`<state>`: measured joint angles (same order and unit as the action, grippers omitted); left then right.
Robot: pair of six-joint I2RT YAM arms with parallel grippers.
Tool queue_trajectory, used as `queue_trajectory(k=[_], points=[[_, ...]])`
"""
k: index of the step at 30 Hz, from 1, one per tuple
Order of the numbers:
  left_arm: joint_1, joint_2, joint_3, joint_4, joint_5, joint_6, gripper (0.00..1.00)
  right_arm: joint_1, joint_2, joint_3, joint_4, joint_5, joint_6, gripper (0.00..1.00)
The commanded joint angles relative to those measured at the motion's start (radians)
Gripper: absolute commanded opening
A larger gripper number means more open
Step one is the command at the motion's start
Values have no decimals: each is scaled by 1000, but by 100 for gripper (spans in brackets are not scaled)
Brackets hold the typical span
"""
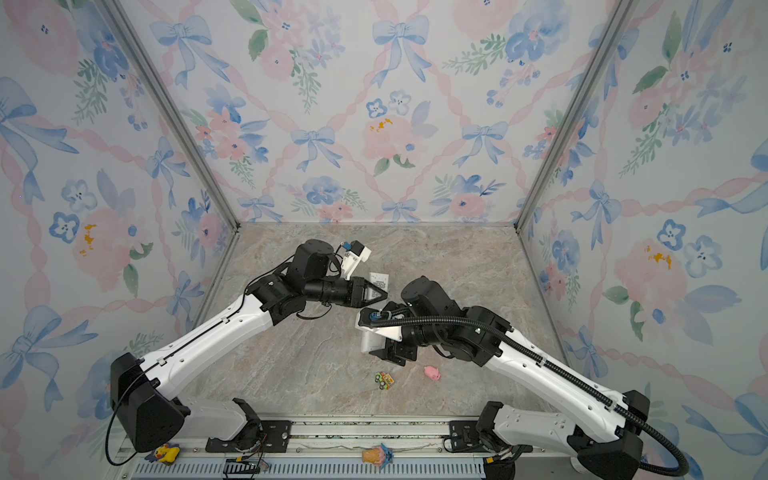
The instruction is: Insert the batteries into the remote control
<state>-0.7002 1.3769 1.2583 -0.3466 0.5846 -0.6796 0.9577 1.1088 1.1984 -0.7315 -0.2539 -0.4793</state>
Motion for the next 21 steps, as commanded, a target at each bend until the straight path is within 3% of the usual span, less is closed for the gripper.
queue_trajectory(k=[1, 21], points=[[5, -13, 15, 103, -32, 14, 0, 34, -10, -9, -83, -99, 23, 77], [6, -2, 13, 97, -34, 25, 0, 34, -19, -7, -66, -71, 42, 73]])
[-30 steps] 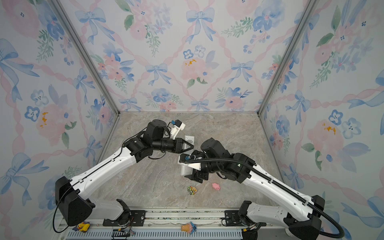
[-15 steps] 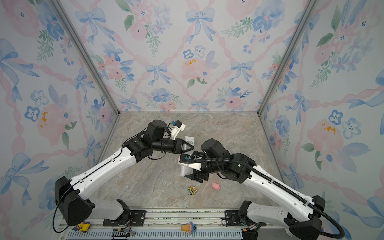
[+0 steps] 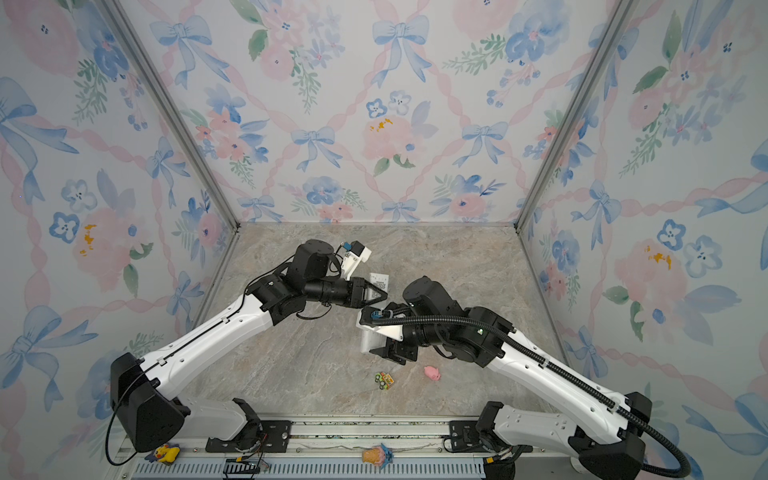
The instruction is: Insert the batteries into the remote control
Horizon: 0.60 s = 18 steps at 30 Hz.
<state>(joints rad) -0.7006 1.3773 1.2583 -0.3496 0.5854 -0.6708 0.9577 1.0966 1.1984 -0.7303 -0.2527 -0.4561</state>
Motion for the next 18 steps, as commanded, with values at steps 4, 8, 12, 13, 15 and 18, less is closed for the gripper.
queue_trajectory(k=[4, 8, 12, 13, 15, 18], points=[[7, -4, 12, 100, -35, 17, 0, 35, -4, -4, -63, -58, 18, 73], [5, -2, 13, 101, -32, 17, 0, 35, 2, -5, -55, -41, 21, 74], [5, 0, 14, 101, -32, 16, 0, 32, -1, -8, -34, -21, 28, 77], [6, 0, 13, 101, -32, 16, 0, 31, -1, -7, -31, -17, 30, 77], [6, -1, 14, 101, -32, 16, 0, 29, -1, -5, -25, -9, 31, 78], [5, 2, 15, 101, -33, 16, 0, 27, -4, -6, -12, 0, 34, 79]])
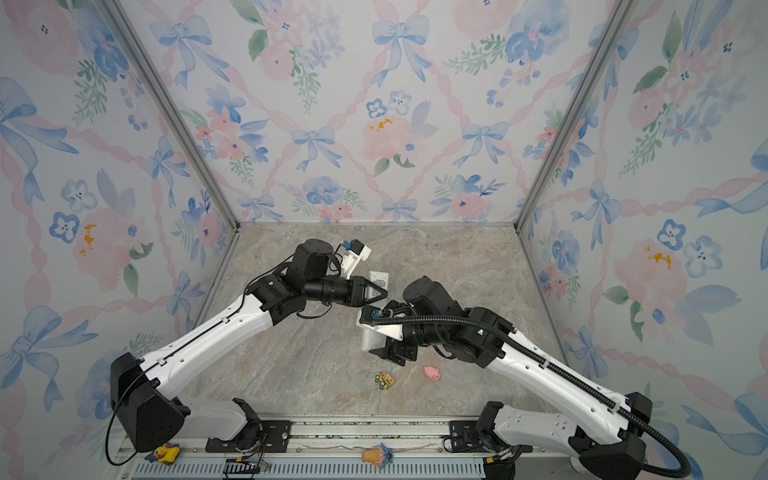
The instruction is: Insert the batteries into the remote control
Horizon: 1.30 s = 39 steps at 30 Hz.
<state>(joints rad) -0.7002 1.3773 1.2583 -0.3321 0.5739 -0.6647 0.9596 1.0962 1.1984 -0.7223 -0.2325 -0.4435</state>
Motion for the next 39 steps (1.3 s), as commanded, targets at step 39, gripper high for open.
queue_trajectory(k=[39], points=[[4, 6, 17, 83, -26, 16, 0, 18, -1, 7, -17, 53, 19, 85]])
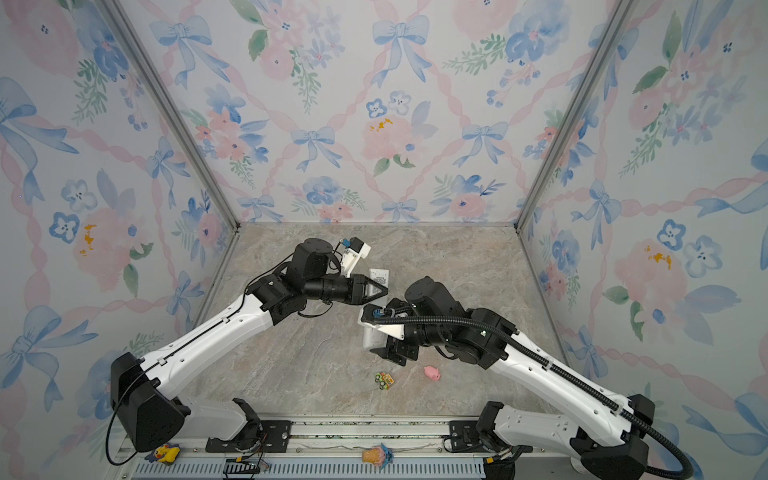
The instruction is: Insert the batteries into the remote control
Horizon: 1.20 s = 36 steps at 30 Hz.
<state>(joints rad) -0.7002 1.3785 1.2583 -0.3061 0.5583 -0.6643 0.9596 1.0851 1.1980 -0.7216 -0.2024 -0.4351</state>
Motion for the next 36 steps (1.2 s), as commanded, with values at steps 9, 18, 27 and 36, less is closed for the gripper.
queue_trajectory(k=[9, 18, 27, 36], points=[[4, 10, 16, 57, -9, 20, 0, 18, 22, 24, 7, 72, 21, 89], [4, 10, 16, 56, -57, 16, 0, 8, 11, 52, 17, 126, 68, 90], [38, 4, -20, 56, -162, -50, 0, -125, -29, 76, 34, 72, 242, 89], [63, -17, -72, 59, -403, -221, 0, -359, 3, 81, 23, -48, 475, 86]])
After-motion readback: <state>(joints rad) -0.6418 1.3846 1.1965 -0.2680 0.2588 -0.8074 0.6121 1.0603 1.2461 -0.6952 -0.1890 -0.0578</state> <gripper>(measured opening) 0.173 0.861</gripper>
